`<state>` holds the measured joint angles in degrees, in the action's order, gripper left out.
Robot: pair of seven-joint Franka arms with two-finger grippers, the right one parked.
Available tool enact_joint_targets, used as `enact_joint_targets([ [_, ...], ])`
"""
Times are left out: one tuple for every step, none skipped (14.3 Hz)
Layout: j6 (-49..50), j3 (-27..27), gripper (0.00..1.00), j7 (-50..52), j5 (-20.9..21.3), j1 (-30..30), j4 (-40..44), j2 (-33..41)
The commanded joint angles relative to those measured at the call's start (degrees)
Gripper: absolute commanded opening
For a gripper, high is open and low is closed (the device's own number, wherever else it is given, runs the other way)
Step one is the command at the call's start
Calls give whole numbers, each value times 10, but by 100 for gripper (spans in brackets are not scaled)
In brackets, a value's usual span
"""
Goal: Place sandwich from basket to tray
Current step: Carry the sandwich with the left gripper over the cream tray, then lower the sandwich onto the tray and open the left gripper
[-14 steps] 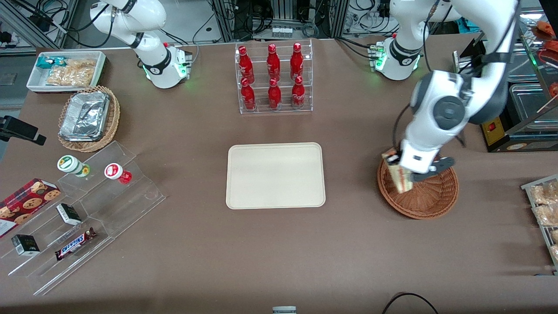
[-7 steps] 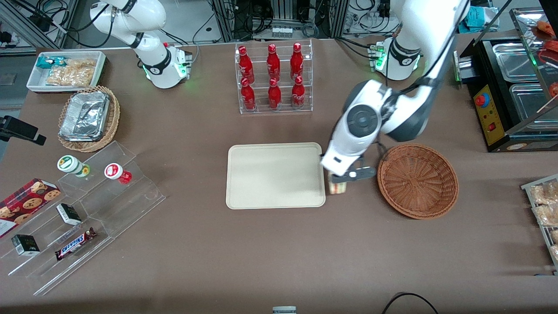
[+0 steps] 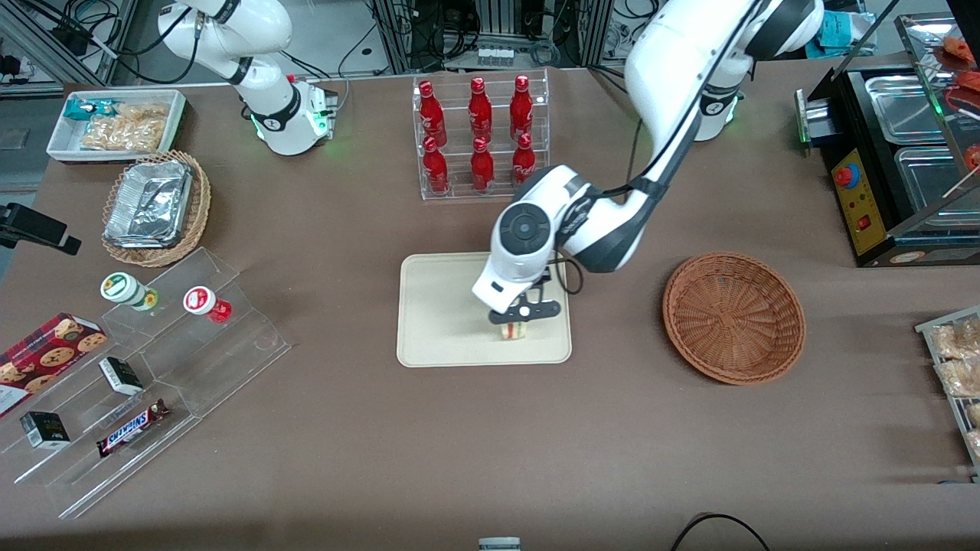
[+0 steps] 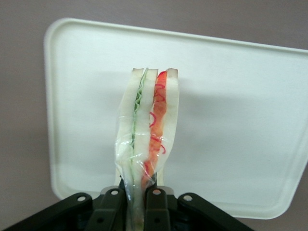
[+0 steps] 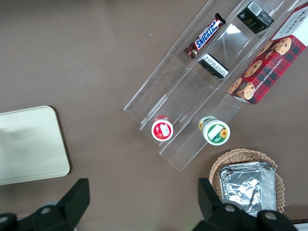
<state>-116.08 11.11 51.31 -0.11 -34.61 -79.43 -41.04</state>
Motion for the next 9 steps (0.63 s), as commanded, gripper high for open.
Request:
enact_joint_targets([
  [19, -8, 0, 33, 1, -29, 81, -60],
  [19, -8, 0, 34, 1, -32, 95, -70],
  [18, -9, 0, 34, 1, -35, 101, -78],
  [10, -8, 0, 32, 1, -36, 100, -81],
  [-10, -7, 0, 31, 1, -40, 96, -84],
  [-22, -7, 5, 33, 0, -44, 91, -84],
  [-24, -7, 36, 34, -2, -44, 89, -84],
  [-24, -7, 99, 36, -3, -43, 89, -84],
  [-23, -7, 100, 34, -2, -44, 89, -81],
])
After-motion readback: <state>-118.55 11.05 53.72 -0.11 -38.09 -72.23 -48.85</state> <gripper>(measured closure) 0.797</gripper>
